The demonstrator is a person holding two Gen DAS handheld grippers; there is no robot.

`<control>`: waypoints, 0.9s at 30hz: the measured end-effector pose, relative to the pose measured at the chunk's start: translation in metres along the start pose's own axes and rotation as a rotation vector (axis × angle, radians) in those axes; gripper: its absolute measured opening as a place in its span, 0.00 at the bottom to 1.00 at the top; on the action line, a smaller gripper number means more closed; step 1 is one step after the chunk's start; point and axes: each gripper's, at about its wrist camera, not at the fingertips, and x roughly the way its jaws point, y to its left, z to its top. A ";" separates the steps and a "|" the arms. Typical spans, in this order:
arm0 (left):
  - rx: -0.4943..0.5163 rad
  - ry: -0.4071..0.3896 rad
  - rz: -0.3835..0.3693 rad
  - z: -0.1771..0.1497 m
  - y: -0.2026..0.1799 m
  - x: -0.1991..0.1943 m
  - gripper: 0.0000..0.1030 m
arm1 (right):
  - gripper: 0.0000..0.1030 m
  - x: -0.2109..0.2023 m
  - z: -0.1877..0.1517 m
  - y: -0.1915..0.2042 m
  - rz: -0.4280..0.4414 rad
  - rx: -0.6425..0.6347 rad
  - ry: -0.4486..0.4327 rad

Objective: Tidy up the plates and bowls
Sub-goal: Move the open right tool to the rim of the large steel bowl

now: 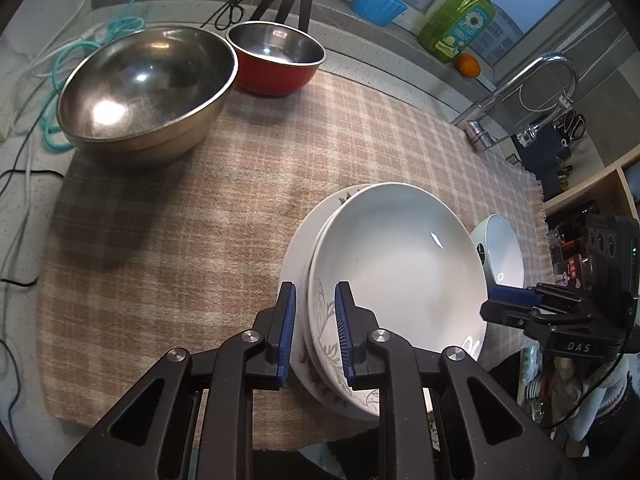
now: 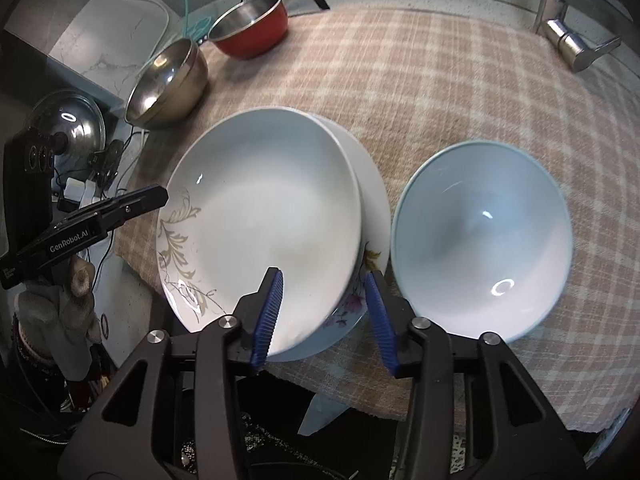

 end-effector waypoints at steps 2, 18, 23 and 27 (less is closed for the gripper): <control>0.001 -0.009 0.006 0.001 0.001 -0.004 0.19 | 0.47 -0.007 0.000 0.002 0.003 0.002 -0.022; 0.082 -0.133 0.165 0.011 0.000 -0.038 0.27 | 0.60 -0.041 0.019 0.039 -0.005 -0.088 -0.232; 0.078 -0.152 0.177 0.013 0.007 -0.044 0.27 | 0.76 -0.048 0.030 0.050 0.025 -0.092 -0.295; 0.060 -0.165 0.184 0.015 0.018 -0.049 0.27 | 0.76 -0.045 0.039 0.065 -0.014 -0.122 -0.316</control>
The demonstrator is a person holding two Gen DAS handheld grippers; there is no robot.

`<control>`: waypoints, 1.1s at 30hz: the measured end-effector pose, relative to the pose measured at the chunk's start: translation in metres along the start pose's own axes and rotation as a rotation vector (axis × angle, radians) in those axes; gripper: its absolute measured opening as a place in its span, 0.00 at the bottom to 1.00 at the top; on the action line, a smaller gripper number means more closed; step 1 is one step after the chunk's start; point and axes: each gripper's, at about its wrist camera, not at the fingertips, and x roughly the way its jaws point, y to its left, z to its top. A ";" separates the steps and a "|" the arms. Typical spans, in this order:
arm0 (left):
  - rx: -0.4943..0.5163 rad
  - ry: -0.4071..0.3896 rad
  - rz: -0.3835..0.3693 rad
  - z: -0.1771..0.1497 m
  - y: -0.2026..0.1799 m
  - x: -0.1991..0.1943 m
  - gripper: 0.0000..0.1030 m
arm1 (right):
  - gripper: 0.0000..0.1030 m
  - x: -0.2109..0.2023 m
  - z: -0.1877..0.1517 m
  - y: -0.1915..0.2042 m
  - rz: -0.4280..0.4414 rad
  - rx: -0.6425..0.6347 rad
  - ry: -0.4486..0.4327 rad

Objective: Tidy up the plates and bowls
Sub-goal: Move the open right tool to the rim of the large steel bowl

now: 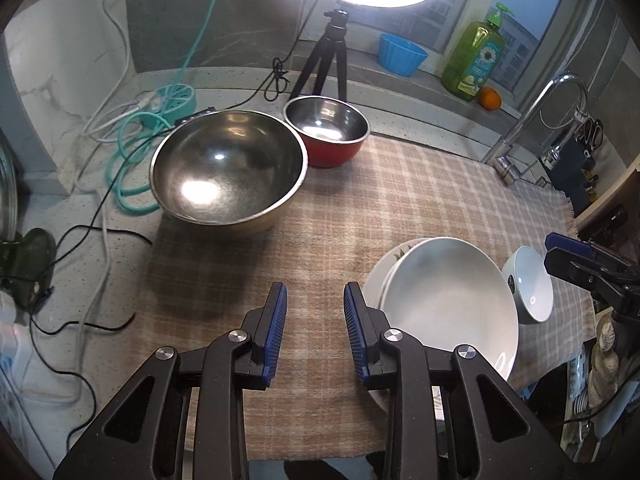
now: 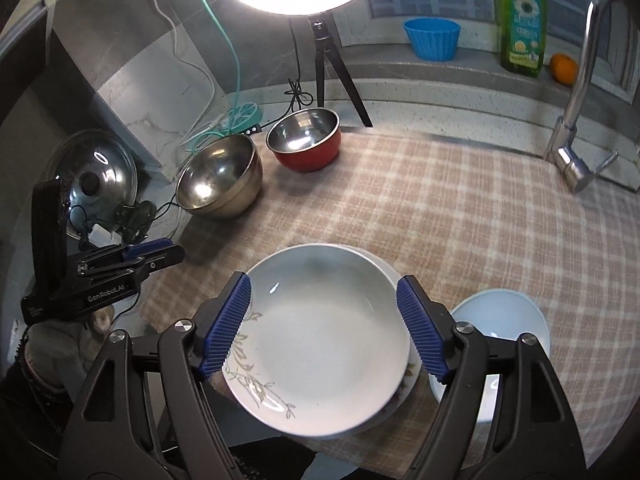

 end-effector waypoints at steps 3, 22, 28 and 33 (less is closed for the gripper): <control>-0.025 -0.007 0.005 0.003 0.012 -0.002 0.27 | 0.76 0.006 0.008 0.007 -0.036 -0.010 -0.003; -0.256 -0.034 -0.014 0.055 0.131 0.016 0.38 | 0.75 0.087 0.071 0.052 0.045 0.009 0.067; -0.280 -0.003 -0.062 0.070 0.145 0.034 0.38 | 0.62 0.120 0.087 0.060 0.074 0.036 0.120; -0.292 0.009 -0.071 0.078 0.151 0.044 0.35 | 0.53 0.140 0.095 0.065 0.108 0.054 0.155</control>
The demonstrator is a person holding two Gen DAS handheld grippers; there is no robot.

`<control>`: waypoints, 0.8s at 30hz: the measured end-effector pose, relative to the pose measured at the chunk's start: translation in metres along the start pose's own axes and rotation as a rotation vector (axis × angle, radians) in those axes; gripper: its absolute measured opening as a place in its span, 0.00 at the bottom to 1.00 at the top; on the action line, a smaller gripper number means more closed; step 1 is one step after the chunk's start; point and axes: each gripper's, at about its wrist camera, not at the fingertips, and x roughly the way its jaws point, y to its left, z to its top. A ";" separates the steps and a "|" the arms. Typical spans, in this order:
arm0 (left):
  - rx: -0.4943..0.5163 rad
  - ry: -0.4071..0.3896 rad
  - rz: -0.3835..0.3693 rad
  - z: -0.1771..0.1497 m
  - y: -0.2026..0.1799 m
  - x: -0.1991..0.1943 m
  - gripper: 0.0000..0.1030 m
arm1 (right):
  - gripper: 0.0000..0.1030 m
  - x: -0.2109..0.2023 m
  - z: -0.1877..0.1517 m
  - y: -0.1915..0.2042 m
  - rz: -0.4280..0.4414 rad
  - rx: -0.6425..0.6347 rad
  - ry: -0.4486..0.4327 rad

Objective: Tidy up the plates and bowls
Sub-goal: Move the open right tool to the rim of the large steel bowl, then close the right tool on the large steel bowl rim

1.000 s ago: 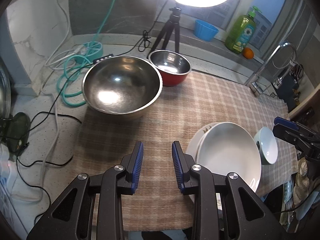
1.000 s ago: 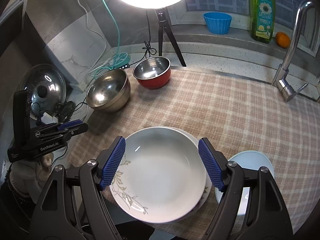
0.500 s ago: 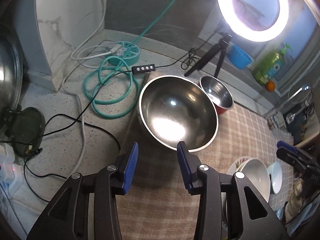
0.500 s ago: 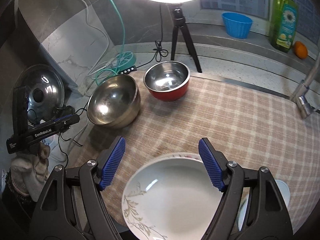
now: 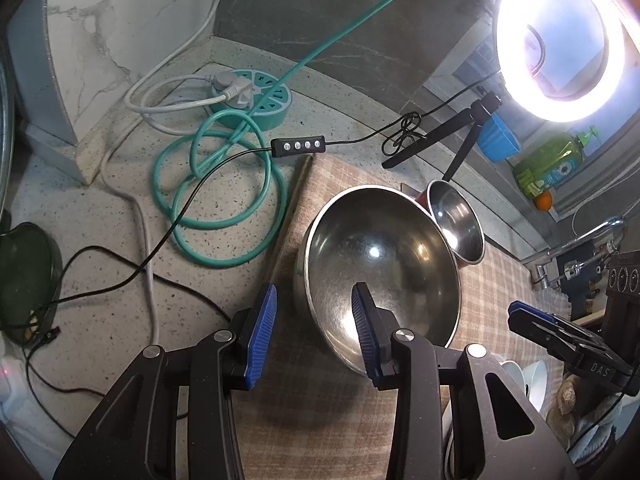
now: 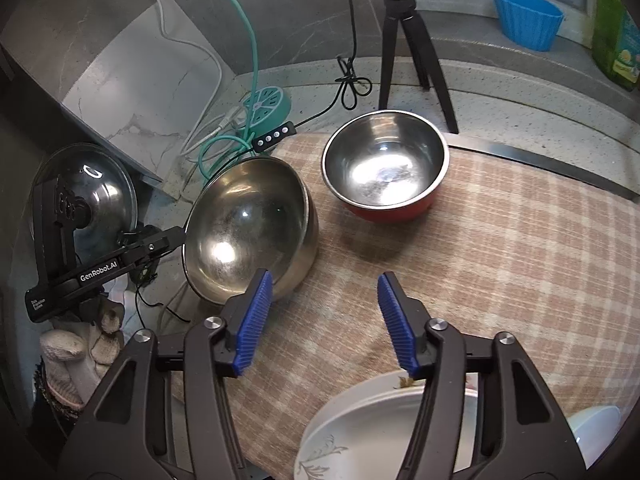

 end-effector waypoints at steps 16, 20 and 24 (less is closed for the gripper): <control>-0.026 0.043 -0.033 0.011 0.007 0.019 0.17 | 0.37 0.044 0.016 -0.001 0.080 0.091 0.081; -0.029 0.045 -0.031 0.010 0.007 0.020 0.16 | 0.33 0.052 0.019 -0.001 0.083 0.100 0.102; -0.033 0.048 -0.030 0.011 0.010 0.021 0.12 | 0.22 0.060 0.018 -0.001 0.090 0.110 0.131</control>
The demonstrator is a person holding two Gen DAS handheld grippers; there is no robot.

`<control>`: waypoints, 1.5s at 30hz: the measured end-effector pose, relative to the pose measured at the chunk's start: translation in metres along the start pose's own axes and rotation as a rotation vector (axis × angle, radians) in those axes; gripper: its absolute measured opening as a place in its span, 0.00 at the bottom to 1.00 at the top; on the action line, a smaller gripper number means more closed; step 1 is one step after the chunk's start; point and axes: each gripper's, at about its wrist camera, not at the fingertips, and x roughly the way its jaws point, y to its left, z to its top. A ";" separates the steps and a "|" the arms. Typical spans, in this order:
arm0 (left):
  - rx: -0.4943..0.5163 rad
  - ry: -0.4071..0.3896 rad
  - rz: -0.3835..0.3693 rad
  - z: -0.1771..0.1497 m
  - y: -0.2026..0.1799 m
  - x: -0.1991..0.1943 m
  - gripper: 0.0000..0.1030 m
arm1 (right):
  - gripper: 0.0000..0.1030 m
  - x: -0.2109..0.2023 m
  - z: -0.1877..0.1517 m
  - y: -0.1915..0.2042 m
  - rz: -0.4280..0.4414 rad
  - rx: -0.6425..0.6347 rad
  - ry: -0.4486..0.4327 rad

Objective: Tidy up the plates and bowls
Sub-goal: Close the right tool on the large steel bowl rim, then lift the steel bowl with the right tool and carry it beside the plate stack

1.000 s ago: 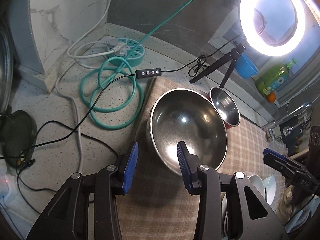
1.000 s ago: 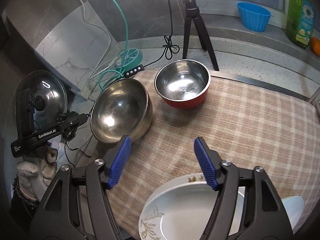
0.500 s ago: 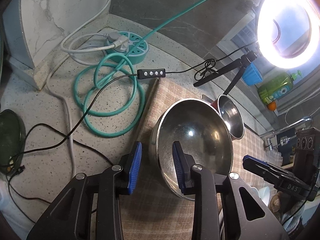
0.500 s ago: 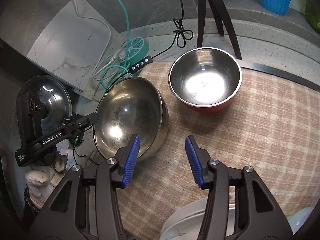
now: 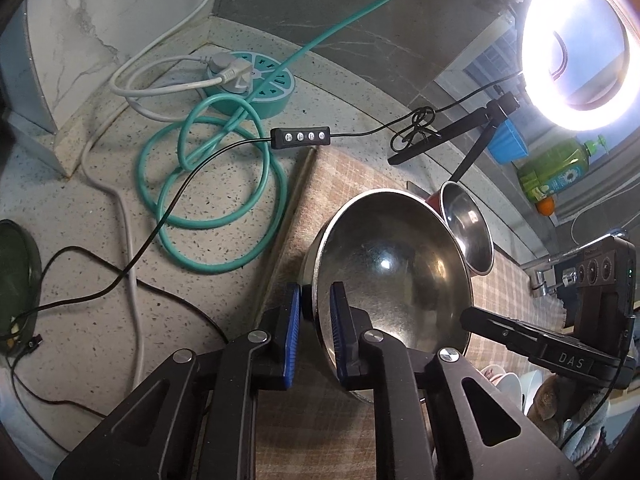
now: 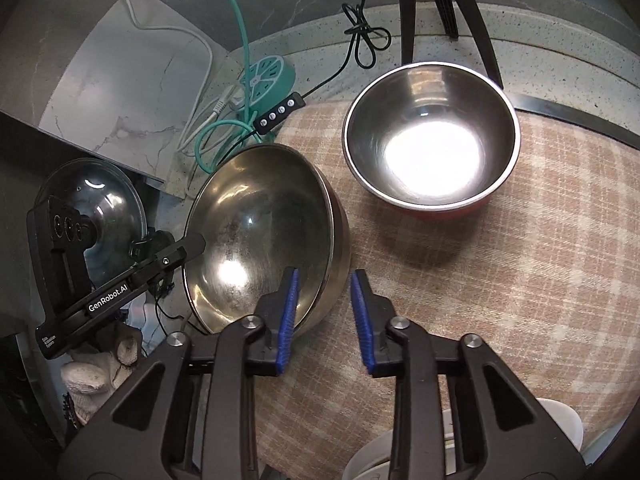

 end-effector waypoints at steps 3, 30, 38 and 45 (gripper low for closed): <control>-0.004 0.003 -0.001 0.000 0.001 0.001 0.11 | 0.16 0.005 -0.001 0.000 0.001 -0.002 0.010; 0.023 -0.013 0.016 -0.048 -0.013 -0.032 0.11 | 0.16 -0.025 -0.062 0.009 0.018 -0.053 0.044; 0.033 0.008 0.022 -0.076 -0.023 -0.042 0.11 | 0.16 -0.039 -0.094 0.002 0.025 -0.054 0.067; 0.021 0.018 0.031 -0.097 -0.027 -0.046 0.11 | 0.16 -0.046 -0.115 -0.001 0.033 -0.068 0.092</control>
